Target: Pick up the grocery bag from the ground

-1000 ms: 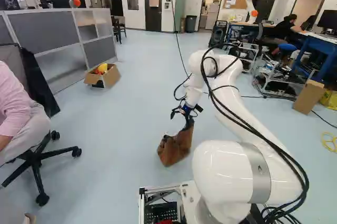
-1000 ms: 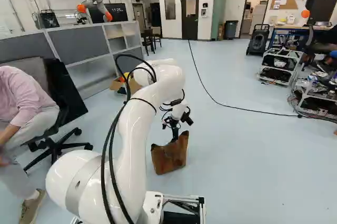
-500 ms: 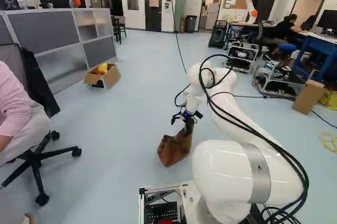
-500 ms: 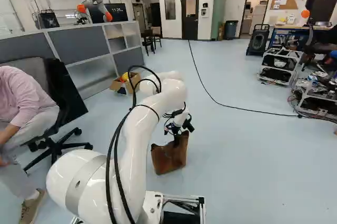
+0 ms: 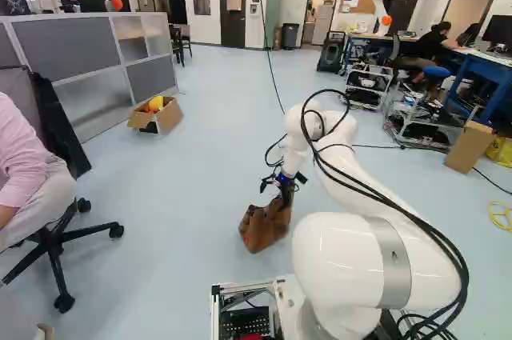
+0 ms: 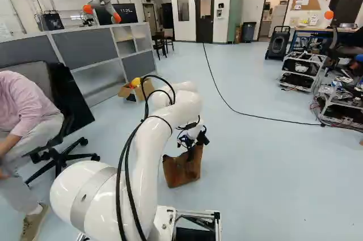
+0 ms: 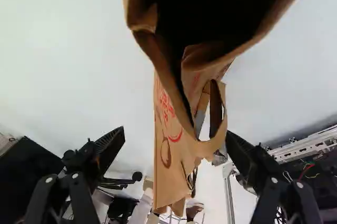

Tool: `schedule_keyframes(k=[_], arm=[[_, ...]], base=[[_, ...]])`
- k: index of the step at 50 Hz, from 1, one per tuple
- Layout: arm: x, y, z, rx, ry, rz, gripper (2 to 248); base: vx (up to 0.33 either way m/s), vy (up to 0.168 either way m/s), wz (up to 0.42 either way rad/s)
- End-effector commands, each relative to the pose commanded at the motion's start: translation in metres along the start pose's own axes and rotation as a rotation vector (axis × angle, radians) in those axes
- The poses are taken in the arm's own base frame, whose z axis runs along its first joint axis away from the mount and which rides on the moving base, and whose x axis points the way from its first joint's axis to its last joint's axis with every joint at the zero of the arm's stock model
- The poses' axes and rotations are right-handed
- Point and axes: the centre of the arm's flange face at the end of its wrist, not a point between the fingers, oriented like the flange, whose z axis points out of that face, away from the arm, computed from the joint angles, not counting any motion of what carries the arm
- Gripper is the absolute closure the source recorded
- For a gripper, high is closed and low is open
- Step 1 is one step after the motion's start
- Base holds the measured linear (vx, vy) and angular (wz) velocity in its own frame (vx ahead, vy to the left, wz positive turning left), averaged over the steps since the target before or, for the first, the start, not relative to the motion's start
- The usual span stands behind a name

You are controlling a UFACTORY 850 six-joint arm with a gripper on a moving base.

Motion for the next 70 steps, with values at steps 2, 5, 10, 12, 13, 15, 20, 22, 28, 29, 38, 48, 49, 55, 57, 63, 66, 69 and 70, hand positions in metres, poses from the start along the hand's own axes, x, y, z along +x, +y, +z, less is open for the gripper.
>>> schedule_keyframes(k=[2, 5, 10, 12, 13, 15, 20, 22, 28, 29, 38, 48, 49, 55, 57, 63, 66, 69, 70], arm=[[0.0, 0.0, 0.0, 0.0, 0.0, 0.0, 3], [0.0, 0.0, 0.0, 0.0, 0.0, 0.0, 3], [0.0, 0.0, 0.0, 0.0, 0.0, 0.0, 3], [0.0, 0.0, 0.0, 0.0, 0.0, 0.0, 3], [0.0, 0.0, 0.0, 0.0, 0.0, 0.0, 3], [0.0, 0.0, 0.0, 0.0, 0.0, 0.0, 3], [0.0, 0.0, 0.0, 0.0, 0.0, 0.0, 16], [0.0, 0.0, 0.0, 0.0, 0.0, 0.0, 54], [0.0, 0.0, 0.0, 0.0, 0.0, 0.0, 92], [0.0, 0.0, 0.0, 0.0, 0.0, 0.0, 92], [0.0, 0.0, 0.0, 0.0, 0.0, 0.0, 168], [0.0, 0.0, 0.0, 0.0, 0.0, 0.0, 228], [0.0, 0.0, 0.0, 0.0, 0.0, 0.0, 228], [0.0, 0.0, 0.0, 0.0, 0.0, 0.0, 228], [0.0, 0.0, 0.0, 0.0, 0.0, 0.0, 228], [0.0, 0.0, 0.0, 0.0, 0.0, 0.0, 228], [-0.0001, 0.0001, 0.0, 0.0, 0.0, 0.0, 228], [-0.0002, 0.0003, 0.0, 0.0, -0.001, 0.0, 228], [-0.0002, 0.0004, 0.0, 0.0, -0.001, 0.001, 228]], base=[[0.0, 0.0, 0.0], [0.0, 0.0, 0.0], [0.0, 0.0, 0.0], [0.0, 0.0, 0.0], [0.0, 0.0, 0.0], [0.0, 0.0, 0.0], [0.0, 0.0, 0.0], [0.0, 0.0, 0.0], [0.0, 0.0, 0.0], [0.0, 0.0, 0.0], [0.0, 0.0, 0.0], [0.0, 0.0, 0.0], [0.0, 0.0, 0.0], [0.0, 0.0, 0.0], [0.0, 0.0, 0.0], [0.0, 0.0, 0.0], [0.0, 0.0, 0.0], [0.0, 0.0, 0.0], [0.0, 0.0, 0.0]])
